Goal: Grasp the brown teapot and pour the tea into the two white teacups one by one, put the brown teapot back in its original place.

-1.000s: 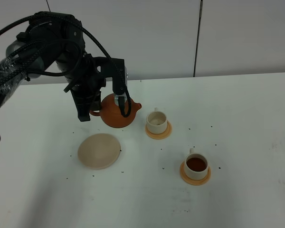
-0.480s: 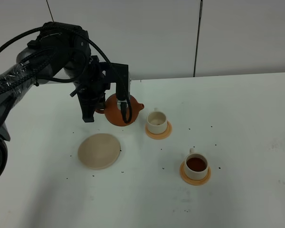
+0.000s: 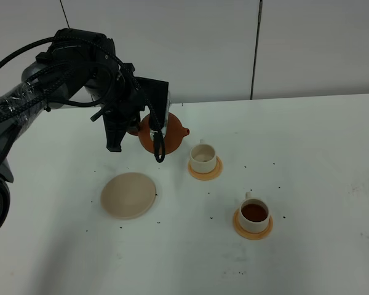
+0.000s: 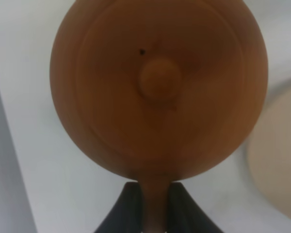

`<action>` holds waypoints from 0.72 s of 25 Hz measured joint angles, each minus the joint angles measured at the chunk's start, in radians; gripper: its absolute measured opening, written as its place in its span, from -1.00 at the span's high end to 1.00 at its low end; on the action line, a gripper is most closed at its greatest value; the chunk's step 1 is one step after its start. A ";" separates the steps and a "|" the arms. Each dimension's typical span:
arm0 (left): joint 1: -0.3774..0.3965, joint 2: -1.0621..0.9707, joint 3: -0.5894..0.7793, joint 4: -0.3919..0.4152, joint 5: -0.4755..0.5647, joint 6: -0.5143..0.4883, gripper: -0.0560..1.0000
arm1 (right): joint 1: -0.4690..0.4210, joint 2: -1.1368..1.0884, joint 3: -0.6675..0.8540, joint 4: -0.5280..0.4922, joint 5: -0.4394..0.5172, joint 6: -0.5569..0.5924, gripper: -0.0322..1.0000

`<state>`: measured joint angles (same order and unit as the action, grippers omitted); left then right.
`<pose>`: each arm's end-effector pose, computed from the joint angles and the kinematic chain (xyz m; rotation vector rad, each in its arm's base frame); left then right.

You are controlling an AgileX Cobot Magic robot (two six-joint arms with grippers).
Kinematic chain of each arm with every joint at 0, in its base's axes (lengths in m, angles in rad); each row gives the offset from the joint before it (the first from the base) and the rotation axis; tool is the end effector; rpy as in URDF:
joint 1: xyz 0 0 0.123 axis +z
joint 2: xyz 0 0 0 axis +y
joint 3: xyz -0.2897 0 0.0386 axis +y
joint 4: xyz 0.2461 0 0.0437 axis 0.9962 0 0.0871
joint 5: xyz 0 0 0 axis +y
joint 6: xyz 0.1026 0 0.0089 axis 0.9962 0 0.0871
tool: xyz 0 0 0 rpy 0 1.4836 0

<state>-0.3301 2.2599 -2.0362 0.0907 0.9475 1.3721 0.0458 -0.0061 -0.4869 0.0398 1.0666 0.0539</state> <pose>0.4866 -0.1587 0.2194 2.0826 1.7626 0.4400 -0.0030 0.0035 0.2667 0.0065 2.0583 0.1095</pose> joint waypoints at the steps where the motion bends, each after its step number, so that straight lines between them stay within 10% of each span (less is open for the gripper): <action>1: 0.000 0.000 0.000 0.000 -0.002 0.005 0.56 | 0.000 0.000 0.000 0.000 0.000 0.000 0.49; 18: -0.024 0.016 0.000 0.046 -0.045 -0.014 0.56 | 0.000 0.000 0.000 0.000 0.000 0.000 0.49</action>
<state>-0.3544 2.2764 -2.0362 0.1369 0.9026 1.3579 0.0458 -0.0061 -0.4869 0.0398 1.0666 0.0539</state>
